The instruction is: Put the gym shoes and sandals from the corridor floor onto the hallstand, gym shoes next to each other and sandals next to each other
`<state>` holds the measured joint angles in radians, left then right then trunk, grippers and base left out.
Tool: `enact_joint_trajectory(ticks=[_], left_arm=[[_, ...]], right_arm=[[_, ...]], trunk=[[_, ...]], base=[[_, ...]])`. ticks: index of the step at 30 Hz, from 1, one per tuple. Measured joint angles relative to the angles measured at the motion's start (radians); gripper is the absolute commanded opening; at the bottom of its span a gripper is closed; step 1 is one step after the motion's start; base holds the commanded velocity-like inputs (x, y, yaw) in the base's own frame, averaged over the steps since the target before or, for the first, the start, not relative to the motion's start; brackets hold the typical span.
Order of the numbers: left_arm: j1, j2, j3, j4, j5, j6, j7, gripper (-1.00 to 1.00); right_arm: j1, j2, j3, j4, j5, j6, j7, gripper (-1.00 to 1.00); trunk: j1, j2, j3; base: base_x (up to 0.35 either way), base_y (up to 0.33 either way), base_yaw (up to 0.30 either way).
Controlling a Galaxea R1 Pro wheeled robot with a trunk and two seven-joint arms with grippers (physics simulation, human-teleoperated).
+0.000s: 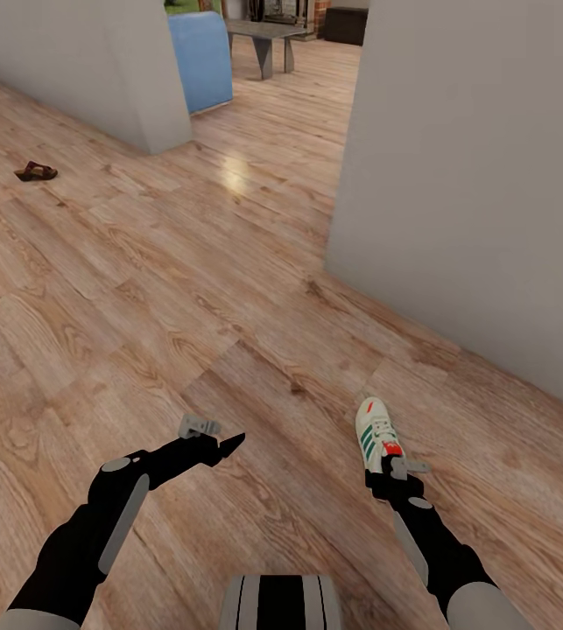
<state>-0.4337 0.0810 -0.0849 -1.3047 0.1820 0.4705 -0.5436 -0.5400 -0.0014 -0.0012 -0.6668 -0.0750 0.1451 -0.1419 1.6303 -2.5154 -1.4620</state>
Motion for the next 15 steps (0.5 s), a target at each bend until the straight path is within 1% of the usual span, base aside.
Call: enact_joint_trajectory(ticks=[7,15], left_arm=[[0.0,0.001,0.0,0.0,-0.001,-0.001,0.0,1.0],[0.0,0.002,0.001,-0.005,0.0,0.001,0.0,1.0]], right_arm=[[0.0,0.0,0.0,0.0,0.0,0.0,0.0,1.0],[0.0,0.0,0.001,0.0,-0.001,0.0,-0.001,1.0]], trunk=[[0.0,0.0,0.0],[0.0,0.0,-0.004]], base=[[0.006,0.0,-0.01],[0.001,0.0,-0.115]])
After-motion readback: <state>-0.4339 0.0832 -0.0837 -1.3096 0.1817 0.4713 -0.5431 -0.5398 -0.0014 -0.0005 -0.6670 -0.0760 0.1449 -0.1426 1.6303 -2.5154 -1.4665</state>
